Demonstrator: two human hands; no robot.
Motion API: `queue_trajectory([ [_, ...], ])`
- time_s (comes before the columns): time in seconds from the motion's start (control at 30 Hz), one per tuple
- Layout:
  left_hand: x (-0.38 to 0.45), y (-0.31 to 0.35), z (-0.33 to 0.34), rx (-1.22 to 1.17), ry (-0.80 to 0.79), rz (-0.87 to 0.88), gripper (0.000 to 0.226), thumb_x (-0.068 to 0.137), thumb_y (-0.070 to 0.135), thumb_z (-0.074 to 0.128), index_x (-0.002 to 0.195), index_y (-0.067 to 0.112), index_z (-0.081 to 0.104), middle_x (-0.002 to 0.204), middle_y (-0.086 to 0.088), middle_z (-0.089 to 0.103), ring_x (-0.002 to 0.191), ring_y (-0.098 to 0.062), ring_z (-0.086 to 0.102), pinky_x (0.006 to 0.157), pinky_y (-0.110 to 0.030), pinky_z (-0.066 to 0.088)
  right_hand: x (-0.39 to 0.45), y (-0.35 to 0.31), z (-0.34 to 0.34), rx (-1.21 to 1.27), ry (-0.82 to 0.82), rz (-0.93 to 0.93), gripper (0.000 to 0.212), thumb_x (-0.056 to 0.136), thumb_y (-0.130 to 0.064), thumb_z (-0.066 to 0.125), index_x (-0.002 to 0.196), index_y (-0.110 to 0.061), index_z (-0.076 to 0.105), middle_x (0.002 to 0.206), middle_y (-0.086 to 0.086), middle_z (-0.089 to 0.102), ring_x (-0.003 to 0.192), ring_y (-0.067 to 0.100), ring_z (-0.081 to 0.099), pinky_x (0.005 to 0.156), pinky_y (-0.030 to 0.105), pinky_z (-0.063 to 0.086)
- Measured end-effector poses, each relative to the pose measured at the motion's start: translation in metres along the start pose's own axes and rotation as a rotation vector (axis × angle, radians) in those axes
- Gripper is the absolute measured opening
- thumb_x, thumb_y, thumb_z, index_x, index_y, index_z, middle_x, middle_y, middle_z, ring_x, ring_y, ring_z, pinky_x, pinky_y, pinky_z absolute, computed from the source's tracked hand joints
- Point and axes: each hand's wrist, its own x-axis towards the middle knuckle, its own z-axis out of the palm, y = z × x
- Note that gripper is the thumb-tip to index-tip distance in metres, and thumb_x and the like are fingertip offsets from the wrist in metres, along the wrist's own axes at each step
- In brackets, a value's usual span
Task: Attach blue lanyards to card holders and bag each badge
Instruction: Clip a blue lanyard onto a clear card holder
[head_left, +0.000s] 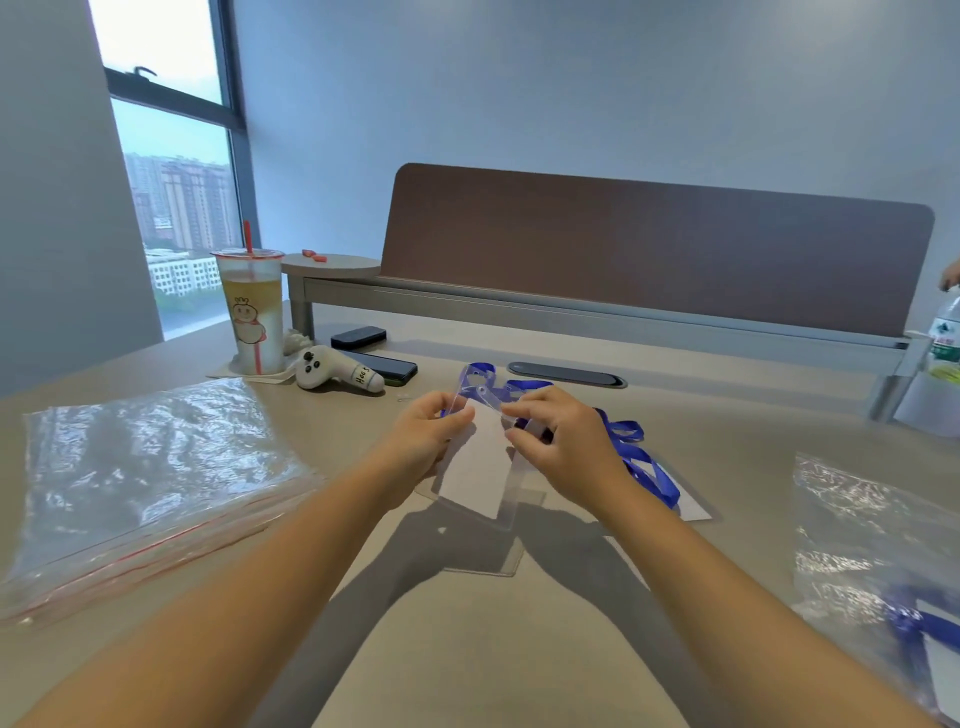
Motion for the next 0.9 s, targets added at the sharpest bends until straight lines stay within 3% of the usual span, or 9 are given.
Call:
queue_trajectory([
  [0.17, -0.006, 0.001, -0.014, 0.021, 0.027, 0.023, 0.008, 0.093, 0.023, 0.043, 0.088, 0.02, 0.048, 0.091, -0.004, 0.052, 0.083, -0.018, 0.051, 0.063, -0.02, 0.044, 0.007, -0.015, 0.007, 0.007, -0.005, -0.044, 0.031, 0.088, -0.004, 0.052, 0.117, -0.006, 0.06, 0.122, 0.009, 0.058, 0.11, 0.018, 0.052, 0.075, 0.002, 0.035],
  [0.3, -0.009, 0.002, -0.022, 0.083, 0.067, 0.072, 0.015, 0.093, 0.029, 0.044, 0.09, 0.015, 0.048, 0.08, -0.001, 0.052, 0.069, -0.013, 0.051, 0.058, -0.019, 0.041, 0.01, -0.027, 0.016, 0.051, 0.028, -0.047, 0.029, 0.086, -0.006, 0.055, 0.114, -0.008, 0.062, 0.117, 0.01, 0.062, 0.106, 0.018, 0.054, 0.081, 0.011, 0.037],
  [0.43, -0.012, 0.0, -0.036, 0.081, 0.131, 0.126, 0.015, 0.093, 0.027, 0.045, 0.08, 0.021, 0.051, 0.083, -0.003, 0.054, 0.078, -0.017, 0.053, 0.066, -0.024, 0.043, 0.011, -0.038, 0.024, 0.115, 0.015, -0.019, 0.028, 0.083, -0.008, 0.06, 0.111, -0.006, 0.06, 0.116, 0.009, 0.059, 0.099, 0.016, 0.053, 0.087, 0.019, 0.043],
  [0.53, -0.015, -0.001, -0.045, 0.089, 0.194, 0.171, 0.016, 0.092, 0.023, 0.047, 0.078, 0.019, 0.054, 0.08, -0.002, 0.053, 0.084, -0.021, 0.05, 0.071, -0.029, 0.042, 0.013, -0.043, 0.027, 0.171, -0.01, 0.024, 0.029, 0.08, -0.013, 0.065, 0.107, -0.008, 0.056, 0.109, 0.007, 0.057, 0.09, 0.013, 0.052, 0.081, 0.023, 0.048],
  [0.67, -0.018, -0.004, -0.06, 0.127, 0.261, 0.194, 0.016, 0.092, 0.021, 0.048, 0.078, 0.019, 0.056, 0.078, 0.001, 0.052, 0.077, -0.017, 0.047, 0.061, -0.023, 0.039, 0.016, -0.046, 0.03, 0.212, -0.11, 0.098, 0.034, 0.081, -0.016, 0.064, 0.113, -0.01, 0.053, 0.096, 0.003, 0.056, 0.077, 0.016, 0.057, 0.078, 0.032, 0.053],
  [0.8, -0.021, -0.005, -0.079, 0.106, 0.339, 0.181, 0.013, 0.092, 0.019, 0.048, 0.083, 0.016, 0.057, 0.089, -0.007, 0.054, 0.083, -0.021, 0.048, 0.07, -0.028, 0.039, 0.019, -0.049, 0.034, 0.201, -0.236, 0.118, 0.024, 0.086, -0.015, 0.059, 0.108, -0.008, 0.058, 0.08, -0.002, 0.058, 0.06, 0.008, 0.053, 0.066, 0.025, 0.049],
  [0.9, -0.022, -0.002, -0.089, 0.069, 0.408, 0.187, 0.022, 0.093, 0.02, 0.046, 0.072, 0.021, 0.052, 0.091, -0.008, 0.055, 0.089, -0.025, 0.05, 0.077, -0.036, 0.043, 0.023, -0.055, 0.034, 0.257, -0.239, 0.115, 0.016, 0.088, -0.015, 0.054, 0.1, -0.006, 0.06, 0.066, -0.005, 0.056, 0.056, 0.008, 0.05, 0.059, 0.022, 0.046],
])
